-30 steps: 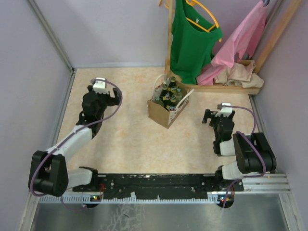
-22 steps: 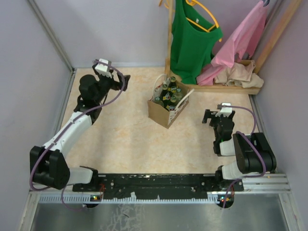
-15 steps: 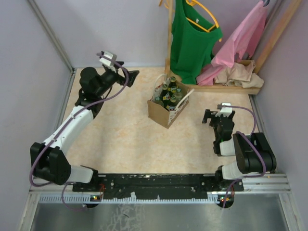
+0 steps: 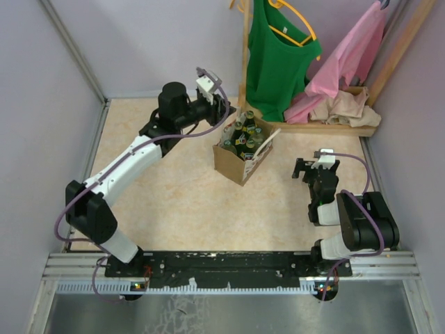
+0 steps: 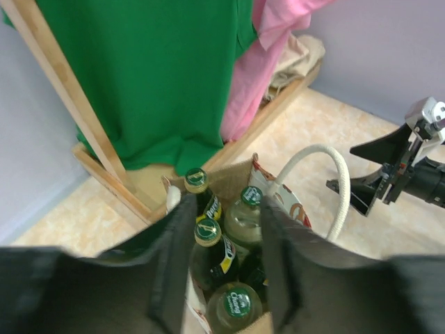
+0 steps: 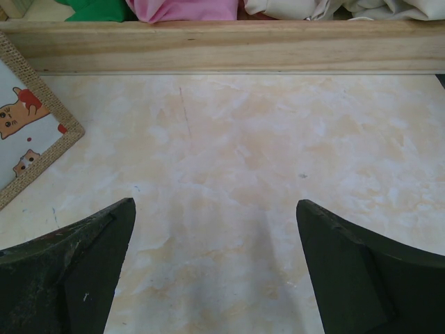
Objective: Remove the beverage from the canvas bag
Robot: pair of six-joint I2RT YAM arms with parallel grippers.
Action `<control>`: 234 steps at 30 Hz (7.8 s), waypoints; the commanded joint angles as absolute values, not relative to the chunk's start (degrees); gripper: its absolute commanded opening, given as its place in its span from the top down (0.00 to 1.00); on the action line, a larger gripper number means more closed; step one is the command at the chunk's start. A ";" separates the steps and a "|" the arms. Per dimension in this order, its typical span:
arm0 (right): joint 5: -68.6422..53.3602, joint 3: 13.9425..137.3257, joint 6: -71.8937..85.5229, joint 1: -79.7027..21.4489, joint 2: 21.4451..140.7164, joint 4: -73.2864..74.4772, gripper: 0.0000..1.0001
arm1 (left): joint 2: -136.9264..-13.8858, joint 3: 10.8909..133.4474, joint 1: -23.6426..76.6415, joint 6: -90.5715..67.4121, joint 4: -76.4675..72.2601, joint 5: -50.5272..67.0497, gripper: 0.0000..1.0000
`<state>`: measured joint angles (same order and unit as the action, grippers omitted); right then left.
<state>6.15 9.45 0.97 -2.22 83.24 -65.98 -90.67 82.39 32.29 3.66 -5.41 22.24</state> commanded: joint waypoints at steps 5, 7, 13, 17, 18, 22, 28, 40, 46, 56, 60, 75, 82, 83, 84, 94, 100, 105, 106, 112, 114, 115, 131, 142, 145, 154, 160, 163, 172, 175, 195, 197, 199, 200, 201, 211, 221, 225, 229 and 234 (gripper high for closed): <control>6.34 11.06 -0.10 -2.19 82.97 -68.73 0.01 | -96.63 90.17 35.68 7.02 6.38 21.95 0.84; 6.34 11.07 -0.15 -2.13 82.97 -68.73 0.01 | -97.78 91.01 36.32 7.80 6.46 21.47 0.87; 6.34 11.03 -0.09 -2.22 82.97 -68.73 0.01 | -99.49 91.55 39.10 10.45 7.28 18.67 0.85; 6.37 11.06 -0.09 -2.22 82.97 -68.73 0.01 | -99.04 89.69 39.55 8.83 8.58 14.49 0.78; 6.33 11.07 -0.15 -2.21 82.97 -68.73 0.01 | -98.81 89.21 39.55 8.14 9.08 12.71 0.77; 6.34 11.07 -0.09 -2.20 82.97 -68.73 0.01 | -98.27 88.47 39.55 5.72 12.43 7.49 0.77; 6.37 11.07 -0.09 -2.18 82.94 -68.73 0.01 | -97.47 85.26 39.57 4.10 13.95 6.01 0.79; 6.39 11.07 -0.13 -2.14 82.92 -68.73 0.01 | -97.50 83.00 39.55 2.49 13.86 4.73 0.67; 6.34 11.06 -0.11 -2.16 82.95 -68.73 0.01 | -96.99 81.91 39.55 1.35 14.17 4.22 0.54; 6.40 11.06 -0.09 -2.15 82.97 -68.72 0.01 | -97.61 79.93 39.55 0.74 12.78 0.46 0.52; 6.35 11.06 -0.09 -2.20 82.97 -68.73 0.01 | -98.43 79.46 39.55 0.82 11.85 -0.35 0.52; 6.36 11.03 -0.09 -2.15 82.97 -68.73 0.01 | -102.88 77.70 39.55 0.62 10.03 -0.36 0.54; 6.35 11.05 -0.09 -2.24 82.97 -68.73 0.01 | -102.50 74.47 39.59 0.63 7.55 -2.72 0.57; 6.39 11.07 -0.13 -2.27 82.97 -68.73 0.01 | -102.22 73.66 39.56 0.64 6.57 -3.06 0.60; 6.41 11.07 -0.09 -2.21 82.97 -68.73 0.01 | -101.91 72.82 39.55 0.79 5.58 -3.20 0.64; 6.36 11.07 -0.09 -2.17 82.97 -68.73 0.01 | -97.05 71.93 39.55 3.51 -0.64 -2.21 1.00; 6.34 11.07 -0.09 -2.20 82.97 -68.69 0.01 | -93.21 76.49 39.55 6.28 -0.35 0.94 1.00; 6.40 11.07 -0.09 -2.17 82.96 -68.73 0.01 | -91.01 80.87 39.61 6.56 1.88 4.27 1.00; 6.35 11.07 -0.09 -2.24 82.97 -68.73 0.01 | -90.44 81.29 39.64 6.48 1.90 4.88 1.00; 6.41 11.07 -0.13 -2.20 82.97 -68.73 0.01 | -87.02 83.36 39.64 6.48 2.12 6.61 1.00; 6.35 11.06 -0.09 -2.20 82.97 -68.73 0.01 | -85.87 84.06 39.64 6.85 2.67 5.88 1.00; 6.36 11.07 -0.13 -2.27 82.97 -68.73 0.01 | -85.19 84.37 39.64 7.07 2.97 5.53 1.00; 6.37 11.07 -0.13 -2.16 82.97 -68.73 0.01 | -75.07 86.29 39.47 14.40 8.25 -13.79 1.00; 6.32 11.07 -0.13 -2.18 82.92 -68.73 0.01 | -76.87 80.34 26.87 7.52 4.94 -7.03 1.00; 6.38 11.07 -0.14 -2.19 82.97 -68.73 0.01 | -77.70 76.81 24.62 6.81 0.86 -7.35 1.00; 6.36 11.07 -0.12 -2.22 82.97 -68.73 0.01 | -83.98 71.69 22.42 6.25 -9.98 -5.92 1.00; 6.32 11.07 -0.11 -2.20 82.96 -68.73 0.01 | -89.43 72.30 21.45 3.40 -11.72 -4.57 1.00; 6.35 11.07 -0.15 -2.20 82.97 -68.69 0.01 | -91.79 71.58 20.66 1.18 -12.96 -3.25 1.00; 6.32 11.07 -0.09 -2.20 82.92 -68.73 0.01 | -95.60 70.38 18.98 -2.86 -14.79 0.26 1.00; 6.33 11.07 -0.16 -2.20 82.97 -68.73 0.01 | -96.35 70.40 18.98 -2.42 -14.36 -0.04 1.00; 6.33 11.07 -0.12 -2.20 82.97 -68.69 0.01 | -93.71 68.10 19.06 -2.50 -13.12 -0.69 0.00; 6.37 11.05 -0.12 -2.20 82.97 -68.73 0.01 | -91.90 67.85 19.14 -2.10 -13.25 -0.01 0.01; 6.38 11.07 -0.09 -2.18 82.97 -68.73 0.01 | -89.56 67.37 19.23 -0.97 -13.51 2.71 0.02; 6.35 11.07 -0.09 -2.19 82.97 -68.73 0.01 | -88.35 67.02 19.36 -0.78 -13.67 3.82 0.02; 6.29 11.07 -0.15 -2.21 82.97 -68.73 0.01 | -87.00 66.52 19.60 -0.33 -13.97 4.85 0.03; 6.30 11.07 -0.15 -2.19 82.97 -68.73 0.01 | -76.74 61.32 30.10 6.41 -17.15 20.23 0.10; 6.39 11.07 -0.09 -2.27 82.97 -68.71 0.01 | -83.59 64.31 34.63 5.70 -21.36 39.36 0.53; 6.32 11.07 -0.13 -2.16 82.95 -68.73 0.01 | -89.10 67.04 34.71 7.80 -20.34 42.26 0.63; 6.32 11.07 -0.09 -2.22 82.97 -68.73 0.01 | -94.33 72.40 34.76 10.51 -16.06 39.67 0.69; 6.31 11.07 -0.13 -2.18 82.97 -68.73 0.01 | -96.50 74.11 34.72 11.14 -17.57 32.97 0.55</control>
<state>6.15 9.45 0.97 -2.22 83.24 -65.98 -95.96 71.13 34.52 9.34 -16.56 36.75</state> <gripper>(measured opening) 0.991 0.429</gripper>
